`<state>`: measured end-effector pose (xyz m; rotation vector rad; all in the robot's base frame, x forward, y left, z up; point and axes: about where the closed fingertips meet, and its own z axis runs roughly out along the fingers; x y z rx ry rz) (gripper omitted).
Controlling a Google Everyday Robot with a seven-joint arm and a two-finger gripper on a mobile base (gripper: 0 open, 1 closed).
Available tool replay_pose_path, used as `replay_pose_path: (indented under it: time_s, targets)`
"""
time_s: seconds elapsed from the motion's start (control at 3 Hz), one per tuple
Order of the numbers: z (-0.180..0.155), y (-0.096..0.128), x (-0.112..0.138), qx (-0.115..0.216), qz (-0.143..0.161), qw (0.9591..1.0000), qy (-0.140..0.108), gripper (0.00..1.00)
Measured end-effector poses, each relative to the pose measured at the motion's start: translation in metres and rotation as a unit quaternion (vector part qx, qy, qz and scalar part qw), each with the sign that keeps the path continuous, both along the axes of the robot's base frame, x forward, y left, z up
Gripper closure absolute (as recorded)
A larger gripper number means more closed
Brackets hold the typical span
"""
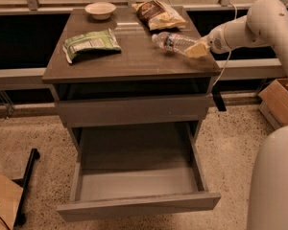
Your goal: Place water bottle into middle drawer
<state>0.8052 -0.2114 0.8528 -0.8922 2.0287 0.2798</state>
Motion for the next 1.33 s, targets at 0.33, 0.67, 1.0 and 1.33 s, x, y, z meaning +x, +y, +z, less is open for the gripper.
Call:
replay_pose_path:
  time_s: [0.33,0.67,1.0,1.33]
  targets:
    - [0.027,0.007,-0.023,-0.016,0.019,0.9997,-0.009,1.00]
    - [0.054,0.027,-0.059,-0.027,0.065,0.9974,-0.017,1.00]
    - [0.066,0.062,-0.102,-0.028,0.144,0.9890,-0.020,1.00]
    - [0.069,0.094,-0.143,-0.020,0.205,0.9783,-0.027,1.00]
